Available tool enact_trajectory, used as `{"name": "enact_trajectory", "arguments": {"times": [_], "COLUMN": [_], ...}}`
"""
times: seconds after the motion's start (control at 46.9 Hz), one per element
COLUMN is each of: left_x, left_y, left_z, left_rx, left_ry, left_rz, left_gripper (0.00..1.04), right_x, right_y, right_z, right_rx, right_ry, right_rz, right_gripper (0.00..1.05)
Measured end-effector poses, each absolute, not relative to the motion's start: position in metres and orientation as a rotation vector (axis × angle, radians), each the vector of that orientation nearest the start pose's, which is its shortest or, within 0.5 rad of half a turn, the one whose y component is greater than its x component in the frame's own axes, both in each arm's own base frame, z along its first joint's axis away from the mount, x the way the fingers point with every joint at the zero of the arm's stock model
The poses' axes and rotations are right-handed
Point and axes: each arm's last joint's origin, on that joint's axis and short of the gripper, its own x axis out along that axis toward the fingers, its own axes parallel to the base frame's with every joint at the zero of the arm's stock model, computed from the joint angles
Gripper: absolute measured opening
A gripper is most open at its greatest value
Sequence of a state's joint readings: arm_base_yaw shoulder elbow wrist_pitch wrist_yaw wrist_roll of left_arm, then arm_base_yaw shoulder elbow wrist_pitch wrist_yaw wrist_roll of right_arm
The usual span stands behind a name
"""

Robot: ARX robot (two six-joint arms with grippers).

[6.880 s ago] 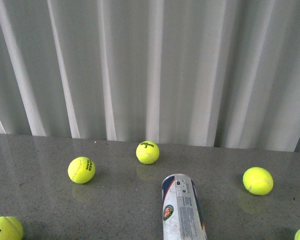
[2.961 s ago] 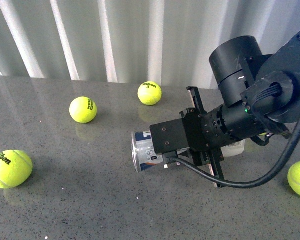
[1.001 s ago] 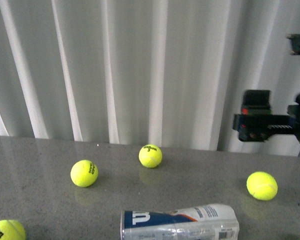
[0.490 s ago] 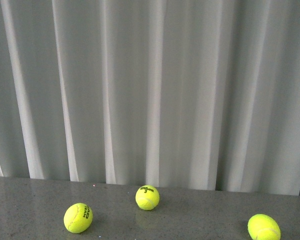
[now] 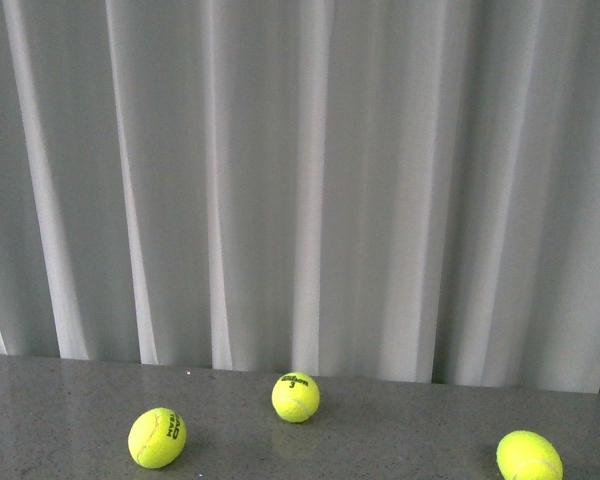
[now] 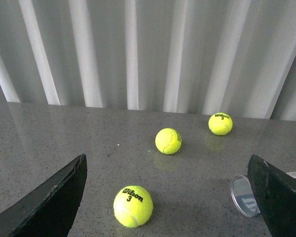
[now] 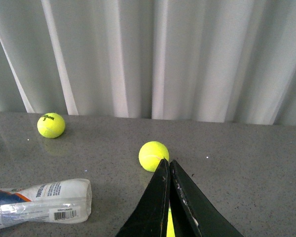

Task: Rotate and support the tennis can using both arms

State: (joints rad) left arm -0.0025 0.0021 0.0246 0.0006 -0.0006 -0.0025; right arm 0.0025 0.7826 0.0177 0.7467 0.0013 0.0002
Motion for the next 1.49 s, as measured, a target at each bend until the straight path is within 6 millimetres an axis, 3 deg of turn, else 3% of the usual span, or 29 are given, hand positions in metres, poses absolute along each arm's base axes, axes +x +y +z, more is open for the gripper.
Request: {"name": "enact_trajectory", "arguments": {"times": [1.491], "left_x": [0.096], "left_y": [0.0], "left_z": [0.172], "left_rx": [-0.003], "left_ry": [-0.023], "left_rz": [-0.002], "left_gripper": [0.98], "right_x": [0.098], "right_y": [0.0], "right_z": [0.165], "right_rx": [0.0], "right_ry": [-0.003], "right_rz": [0.005], "right_gripper": [0.03]}}
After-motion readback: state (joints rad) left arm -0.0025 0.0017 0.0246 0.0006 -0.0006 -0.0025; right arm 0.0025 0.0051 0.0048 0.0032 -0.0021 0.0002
